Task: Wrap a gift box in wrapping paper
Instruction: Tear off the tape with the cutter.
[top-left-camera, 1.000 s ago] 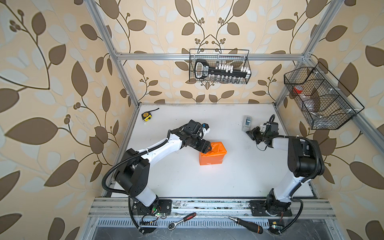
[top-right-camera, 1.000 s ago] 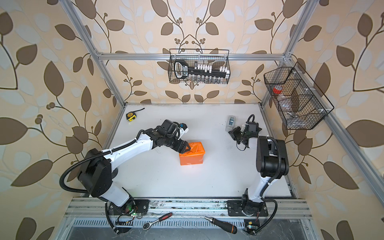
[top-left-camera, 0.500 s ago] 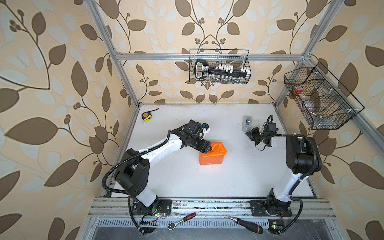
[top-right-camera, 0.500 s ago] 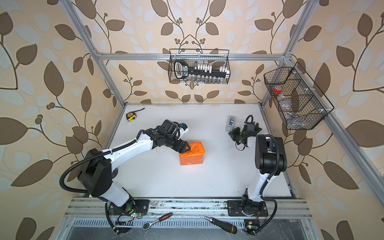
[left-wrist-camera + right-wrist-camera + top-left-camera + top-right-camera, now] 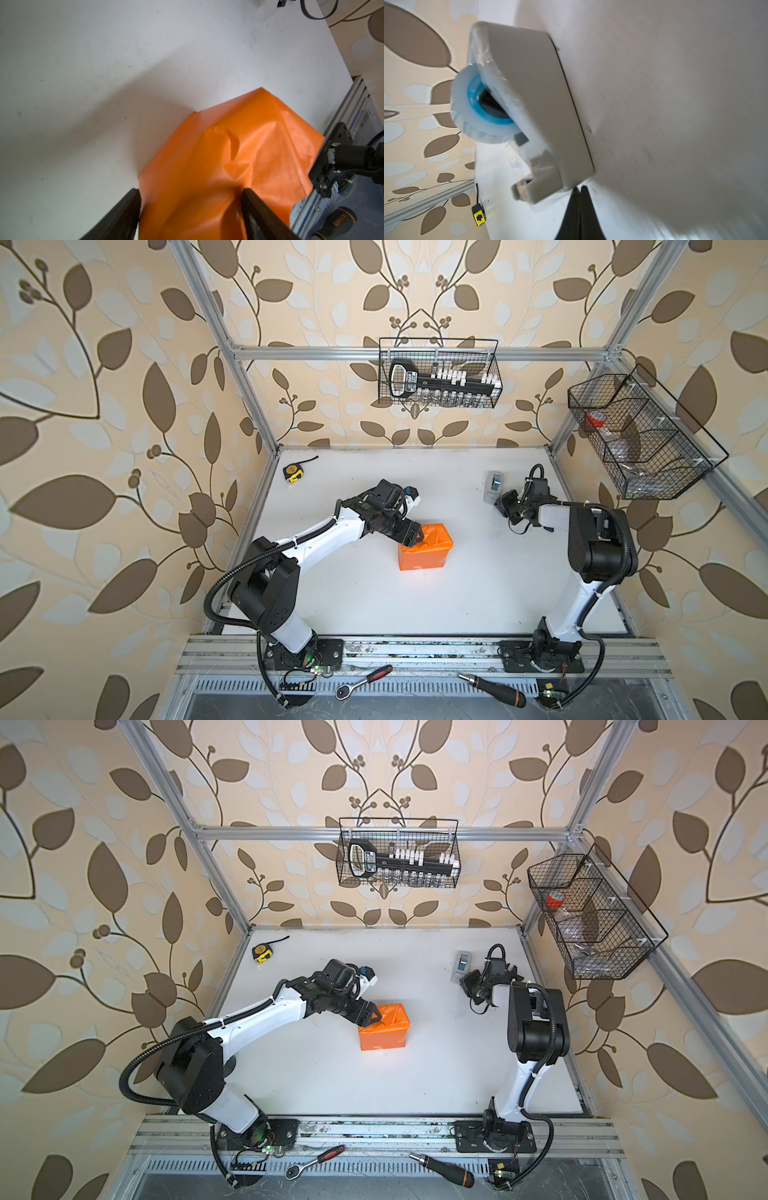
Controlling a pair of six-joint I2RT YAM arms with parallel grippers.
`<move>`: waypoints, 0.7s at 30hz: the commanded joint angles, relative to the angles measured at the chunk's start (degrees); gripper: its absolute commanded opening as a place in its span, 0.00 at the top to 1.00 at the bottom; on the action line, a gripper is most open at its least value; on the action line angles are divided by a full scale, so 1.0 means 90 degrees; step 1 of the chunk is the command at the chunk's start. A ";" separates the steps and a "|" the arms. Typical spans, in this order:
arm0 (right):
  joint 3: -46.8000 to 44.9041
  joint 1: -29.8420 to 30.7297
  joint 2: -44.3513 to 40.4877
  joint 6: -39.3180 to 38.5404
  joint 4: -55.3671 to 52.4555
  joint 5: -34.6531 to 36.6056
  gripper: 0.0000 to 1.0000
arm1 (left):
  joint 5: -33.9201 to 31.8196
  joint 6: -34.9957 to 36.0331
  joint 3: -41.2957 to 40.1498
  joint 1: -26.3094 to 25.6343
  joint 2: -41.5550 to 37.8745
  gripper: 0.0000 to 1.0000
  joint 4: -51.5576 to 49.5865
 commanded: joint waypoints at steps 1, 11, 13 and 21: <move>-0.0001 -0.0120 0.0449 0.0078 -0.0451 0.0565 1.00 | -0.0379 0.0251 -0.0031 -0.0181 0.0299 0.23 -0.0636; 0.0034 -0.0228 0.0575 -0.0084 -0.0648 0.0758 1.00 | -0.0386 0.0255 -0.0031 -0.0191 0.0329 0.23 -0.0647; 0.0088 -0.0264 0.0667 -0.0129 -0.0723 0.0796 1.00 | -0.0384 0.0254 -0.0031 -0.0197 0.0326 0.23 -0.0656; -0.0063 -0.0456 0.0575 -0.0298 -0.0747 0.0836 1.00 | -0.0409 0.0265 -0.0016 -0.0211 0.0356 0.23 -0.0676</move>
